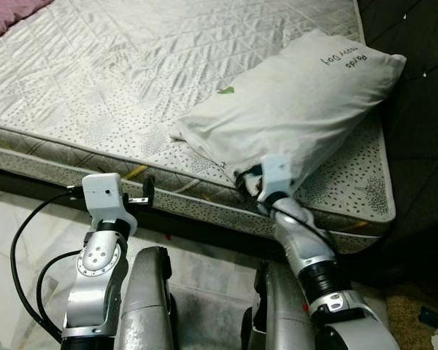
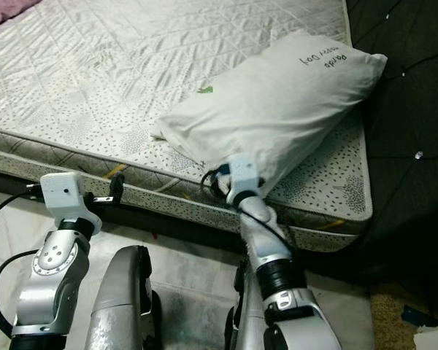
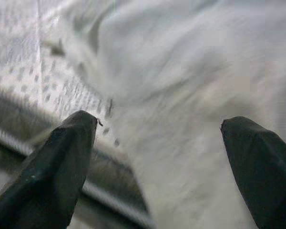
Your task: Clean up the room
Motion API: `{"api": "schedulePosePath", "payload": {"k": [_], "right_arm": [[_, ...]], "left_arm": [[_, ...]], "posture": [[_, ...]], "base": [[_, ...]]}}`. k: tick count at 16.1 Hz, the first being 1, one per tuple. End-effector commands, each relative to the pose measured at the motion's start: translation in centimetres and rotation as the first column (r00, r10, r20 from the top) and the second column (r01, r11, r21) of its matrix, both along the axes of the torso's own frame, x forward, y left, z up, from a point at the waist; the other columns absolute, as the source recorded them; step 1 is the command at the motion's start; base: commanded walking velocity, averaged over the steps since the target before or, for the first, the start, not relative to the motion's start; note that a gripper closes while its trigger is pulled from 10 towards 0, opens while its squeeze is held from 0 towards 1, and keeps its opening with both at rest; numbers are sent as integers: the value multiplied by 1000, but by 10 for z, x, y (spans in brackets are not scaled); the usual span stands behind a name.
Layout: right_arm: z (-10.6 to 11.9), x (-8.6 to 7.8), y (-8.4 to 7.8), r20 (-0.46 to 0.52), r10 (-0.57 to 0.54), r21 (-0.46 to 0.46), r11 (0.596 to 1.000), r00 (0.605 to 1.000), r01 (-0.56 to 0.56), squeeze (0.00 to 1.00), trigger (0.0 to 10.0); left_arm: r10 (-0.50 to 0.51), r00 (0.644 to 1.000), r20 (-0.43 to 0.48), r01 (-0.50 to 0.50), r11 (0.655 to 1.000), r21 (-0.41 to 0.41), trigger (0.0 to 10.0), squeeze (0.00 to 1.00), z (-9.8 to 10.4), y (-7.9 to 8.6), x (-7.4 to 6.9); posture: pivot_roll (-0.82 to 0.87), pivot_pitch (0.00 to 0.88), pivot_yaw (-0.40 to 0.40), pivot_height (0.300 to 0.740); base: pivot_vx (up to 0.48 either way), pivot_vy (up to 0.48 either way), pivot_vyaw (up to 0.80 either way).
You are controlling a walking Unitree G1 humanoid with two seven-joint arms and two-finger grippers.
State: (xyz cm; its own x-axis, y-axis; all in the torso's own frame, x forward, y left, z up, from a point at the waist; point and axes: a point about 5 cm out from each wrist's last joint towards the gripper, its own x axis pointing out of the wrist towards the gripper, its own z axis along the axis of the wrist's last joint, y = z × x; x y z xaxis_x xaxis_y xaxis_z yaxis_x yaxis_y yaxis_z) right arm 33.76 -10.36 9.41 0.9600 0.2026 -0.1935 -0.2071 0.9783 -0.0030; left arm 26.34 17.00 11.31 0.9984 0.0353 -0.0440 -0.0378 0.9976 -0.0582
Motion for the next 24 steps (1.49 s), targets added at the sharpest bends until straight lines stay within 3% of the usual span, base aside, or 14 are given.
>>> {"api": "schedulePosePath", "payload": {"k": [1, 4, 6, 13, 24], "right_arm": [[5, 0, -5, 35, -15, 18, 1000, 999, 15, 0, 10000], [16, -9, -13, 146, -62, 94, 994, 987, 48, 0, 10000], [16, -13, -13, 161, -71, 80, 995, 984, 59, 0, 10000], [-1, -15, -3, 41, -36, 57, 998, 998, 34, 0, 10000], [-5, -15, -3, 19, -10, 48, 999, 1000, 9, 0, 10000]], "left_arm": [[6, 1000, 6, -6, 1000, 1, 10000, 0, 2, 1, -3], [-13, 1000, 13, 13, 1000, -12, 10000, 0, 3, -5, -1], [-19, 1000, 13, 19, 1000, -15, 10000, 0, 4, -7, 1], [-23, 1000, 14, 24, 1000, -18, 10000, 0, 4, -7, 3], [-77, 995, 57, 78, 997, -21, 10000, 0, 9, -11, 5]], "posture": [[104, 157, -33, 582], [92, 147, -24, 582], [81, 145, -17, 582], [84, 150, -24, 582], [79, 151, -24, 582]], "base": [[0, 0, 0], [0, 0, 0], [0, 0, -800], [0, 0, -114], [246, 0, 0]]}}
